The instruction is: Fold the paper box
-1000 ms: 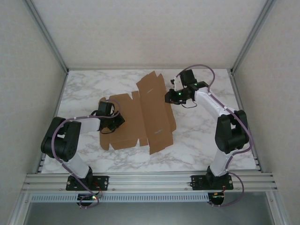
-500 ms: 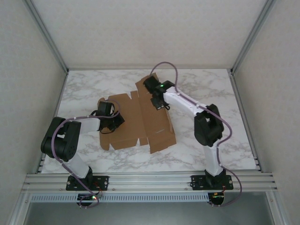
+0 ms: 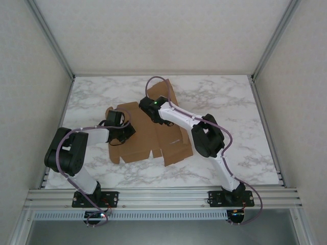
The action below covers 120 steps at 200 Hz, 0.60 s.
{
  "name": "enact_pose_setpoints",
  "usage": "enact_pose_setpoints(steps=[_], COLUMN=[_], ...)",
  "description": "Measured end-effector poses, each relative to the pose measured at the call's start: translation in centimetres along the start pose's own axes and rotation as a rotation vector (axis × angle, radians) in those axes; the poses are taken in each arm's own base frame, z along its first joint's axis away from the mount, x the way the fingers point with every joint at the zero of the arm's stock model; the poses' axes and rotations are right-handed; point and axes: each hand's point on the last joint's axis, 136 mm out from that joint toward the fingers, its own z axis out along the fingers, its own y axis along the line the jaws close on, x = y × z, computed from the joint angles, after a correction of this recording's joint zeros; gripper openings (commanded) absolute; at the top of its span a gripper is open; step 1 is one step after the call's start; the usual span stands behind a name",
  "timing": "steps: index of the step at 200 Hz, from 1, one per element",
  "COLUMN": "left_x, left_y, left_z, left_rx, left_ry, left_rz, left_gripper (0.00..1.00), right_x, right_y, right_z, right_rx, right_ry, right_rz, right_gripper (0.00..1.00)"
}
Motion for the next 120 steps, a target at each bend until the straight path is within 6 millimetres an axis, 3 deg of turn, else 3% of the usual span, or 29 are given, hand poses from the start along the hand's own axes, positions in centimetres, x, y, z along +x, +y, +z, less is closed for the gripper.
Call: enact_pose_setpoints(steps=[37,70,97,120], left_x=[0.0,0.1,0.1,0.1], left_y=[0.0,0.1,0.0,0.0], left_z=[-0.1,-0.1,-0.1,-0.1], left_rx=[-0.002,-0.002,0.0,0.001], left_ry=[0.0,0.001,0.002,0.004], left_rz=[0.0,-0.001,0.0,0.0], left_gripper=[0.0,0.0,0.0,0.0], right_x=[-0.2,-1.6,-2.4,-1.5], right_y=[0.3,-0.8,-1.3,-0.8], right_z=[-1.6,-6.4,-9.4,-9.3], right_rx=[-0.118,-0.35,-0.564,-0.761], right_ry=[-0.029,-0.135,-0.205,-0.188], right_rz=[0.049,0.167,0.267,0.354], right_gripper=[0.16,0.18,0.38,0.49])
